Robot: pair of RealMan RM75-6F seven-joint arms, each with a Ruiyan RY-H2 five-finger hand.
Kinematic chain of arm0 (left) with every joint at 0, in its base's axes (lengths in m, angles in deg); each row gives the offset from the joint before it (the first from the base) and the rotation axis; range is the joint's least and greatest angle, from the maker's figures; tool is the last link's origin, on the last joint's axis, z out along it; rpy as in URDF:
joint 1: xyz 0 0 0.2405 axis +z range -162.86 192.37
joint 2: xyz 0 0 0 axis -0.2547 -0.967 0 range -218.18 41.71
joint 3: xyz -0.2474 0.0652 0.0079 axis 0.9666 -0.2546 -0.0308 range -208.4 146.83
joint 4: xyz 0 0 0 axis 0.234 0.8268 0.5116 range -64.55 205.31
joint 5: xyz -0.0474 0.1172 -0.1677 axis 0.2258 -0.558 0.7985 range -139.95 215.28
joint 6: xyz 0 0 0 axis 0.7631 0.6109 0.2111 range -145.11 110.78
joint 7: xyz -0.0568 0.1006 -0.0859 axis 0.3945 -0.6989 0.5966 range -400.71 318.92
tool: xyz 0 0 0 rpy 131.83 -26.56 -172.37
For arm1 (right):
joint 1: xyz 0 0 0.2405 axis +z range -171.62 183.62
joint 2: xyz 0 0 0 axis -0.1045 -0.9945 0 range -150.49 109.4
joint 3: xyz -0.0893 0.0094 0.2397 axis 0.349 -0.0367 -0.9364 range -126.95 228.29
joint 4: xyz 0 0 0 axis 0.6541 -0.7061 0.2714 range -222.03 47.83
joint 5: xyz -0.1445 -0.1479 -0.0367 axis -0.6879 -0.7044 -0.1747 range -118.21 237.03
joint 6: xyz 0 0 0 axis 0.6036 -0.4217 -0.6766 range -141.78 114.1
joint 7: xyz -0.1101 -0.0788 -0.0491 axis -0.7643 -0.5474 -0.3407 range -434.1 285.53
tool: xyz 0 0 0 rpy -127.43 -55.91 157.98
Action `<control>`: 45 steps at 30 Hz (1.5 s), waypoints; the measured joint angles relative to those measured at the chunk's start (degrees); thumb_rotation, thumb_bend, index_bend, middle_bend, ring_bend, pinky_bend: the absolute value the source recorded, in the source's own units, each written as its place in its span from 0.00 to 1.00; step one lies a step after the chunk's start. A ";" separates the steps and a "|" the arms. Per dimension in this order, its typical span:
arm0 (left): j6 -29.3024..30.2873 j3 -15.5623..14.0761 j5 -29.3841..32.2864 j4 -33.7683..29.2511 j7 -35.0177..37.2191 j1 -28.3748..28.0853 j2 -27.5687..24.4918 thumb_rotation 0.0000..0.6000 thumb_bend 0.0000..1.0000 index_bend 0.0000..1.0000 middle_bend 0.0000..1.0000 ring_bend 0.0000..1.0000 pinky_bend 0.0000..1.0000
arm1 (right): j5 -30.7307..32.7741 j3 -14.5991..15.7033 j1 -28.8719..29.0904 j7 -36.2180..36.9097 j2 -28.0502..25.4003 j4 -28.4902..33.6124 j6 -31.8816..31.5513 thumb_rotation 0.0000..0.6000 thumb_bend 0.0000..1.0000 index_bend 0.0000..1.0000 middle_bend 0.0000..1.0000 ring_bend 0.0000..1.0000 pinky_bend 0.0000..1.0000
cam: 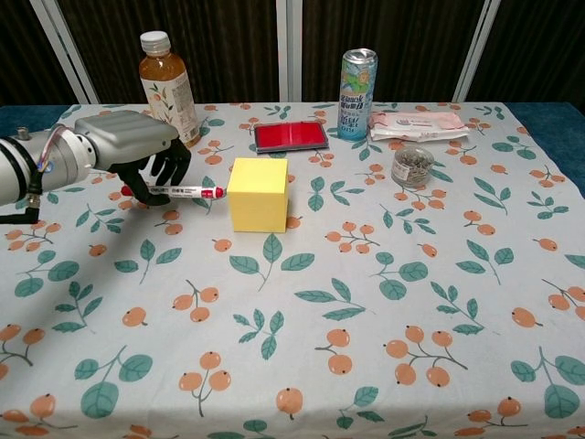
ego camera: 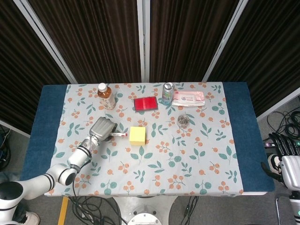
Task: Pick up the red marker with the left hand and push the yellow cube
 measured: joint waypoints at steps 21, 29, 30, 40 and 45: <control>-3.49 2.23 4.03 -0.23 -4.73 -6.48 4.18 1.00 0.46 0.68 0.74 0.51 0.51 | 0.03 0.03 -0.27 -0.10 -0.59 0.24 -0.33 1.00 0.20 0.00 0.07 0.00 0.00; -4.24 2.79 7.36 -2.74 -9.00 -8.56 5.69 1.00 0.46 0.68 0.74 0.51 0.51 | 0.18 -0.01 -0.27 0.21 -0.51 -0.03 -0.24 1.00 0.20 0.00 0.07 0.00 0.00; -4.22 2.86 7.76 -3.14 -9.46 -8.79 5.87 1.00 0.46 0.68 0.74 0.51 0.51 | 0.18 0.00 -0.28 0.26 -0.49 -0.08 -0.24 1.00 0.20 0.00 0.07 0.00 0.00; -1.96 2.97 10.55 -5.90 -12.14 -9.35 5.91 1.00 0.46 0.68 0.74 0.51 0.51 | 0.27 -0.07 -0.46 0.63 -0.68 -0.23 -0.50 1.00 0.20 0.00 0.07 0.00 0.00; 0.67 1.23 10.25 -7.62 -12.38 -7.03 2.83 1.00 0.46 0.68 0.73 0.51 0.51 | 0.03 -0.05 -0.21 0.64 -0.58 -0.25 -0.19 1.00 0.20 0.00 0.07 0.00 0.00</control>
